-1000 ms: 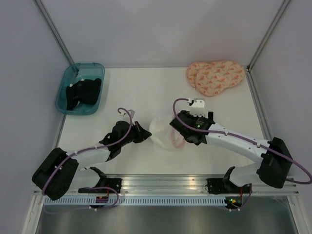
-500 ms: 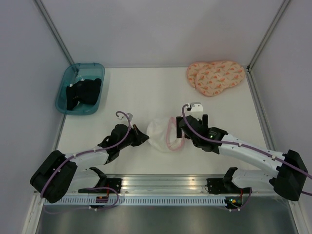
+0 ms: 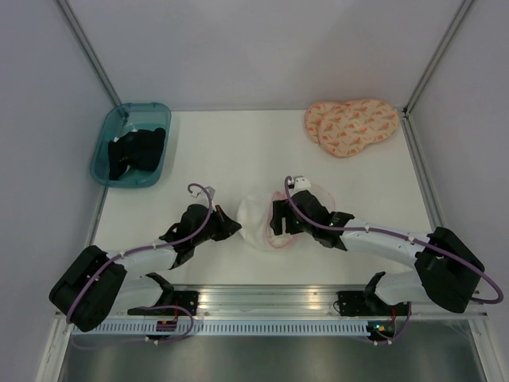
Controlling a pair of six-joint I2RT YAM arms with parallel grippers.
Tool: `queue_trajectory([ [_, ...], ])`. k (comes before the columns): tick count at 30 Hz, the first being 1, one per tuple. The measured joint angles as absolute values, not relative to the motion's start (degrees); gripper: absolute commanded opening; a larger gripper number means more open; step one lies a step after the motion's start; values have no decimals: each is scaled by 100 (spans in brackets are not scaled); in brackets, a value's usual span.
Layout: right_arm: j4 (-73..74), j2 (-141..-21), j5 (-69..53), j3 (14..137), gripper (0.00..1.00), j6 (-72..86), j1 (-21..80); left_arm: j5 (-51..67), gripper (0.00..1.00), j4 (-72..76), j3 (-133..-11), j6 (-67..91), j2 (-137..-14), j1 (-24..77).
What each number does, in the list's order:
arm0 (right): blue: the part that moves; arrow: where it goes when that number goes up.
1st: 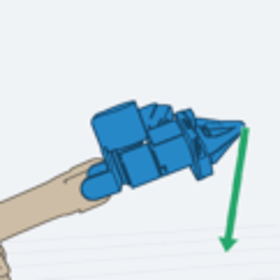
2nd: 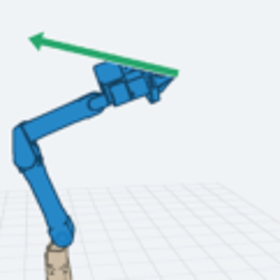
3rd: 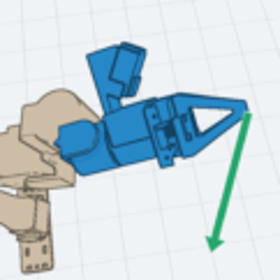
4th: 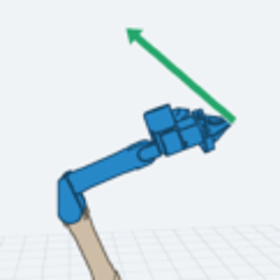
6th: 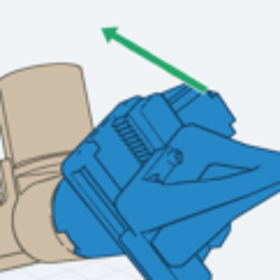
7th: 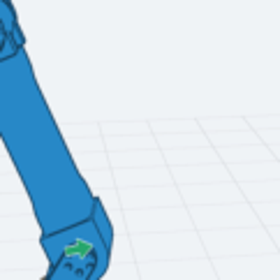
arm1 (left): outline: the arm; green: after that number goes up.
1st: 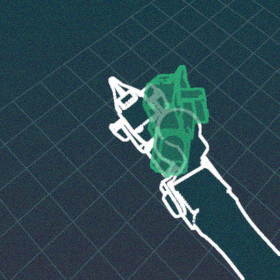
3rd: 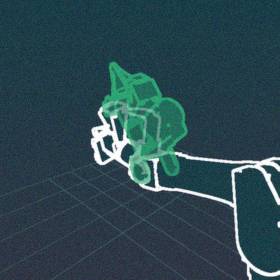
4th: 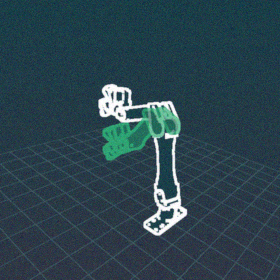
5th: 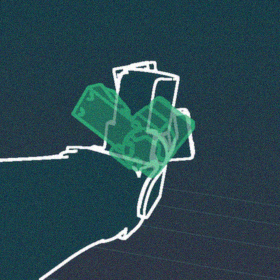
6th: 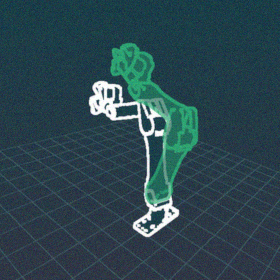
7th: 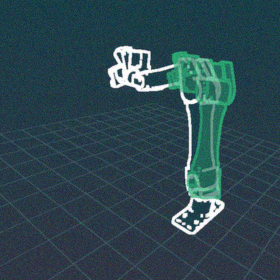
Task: Unzip the laundry bag and remove the bra
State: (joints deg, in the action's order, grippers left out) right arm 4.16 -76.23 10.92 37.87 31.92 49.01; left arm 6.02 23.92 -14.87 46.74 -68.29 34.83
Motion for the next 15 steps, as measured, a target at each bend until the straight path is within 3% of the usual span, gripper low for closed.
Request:
queue_trajectory([
  [15, 1319, -6676, 1575, 3977, 88, 3896, 4998, 607, 2, 2650, -1024, 5210, -6591, 3479],
])
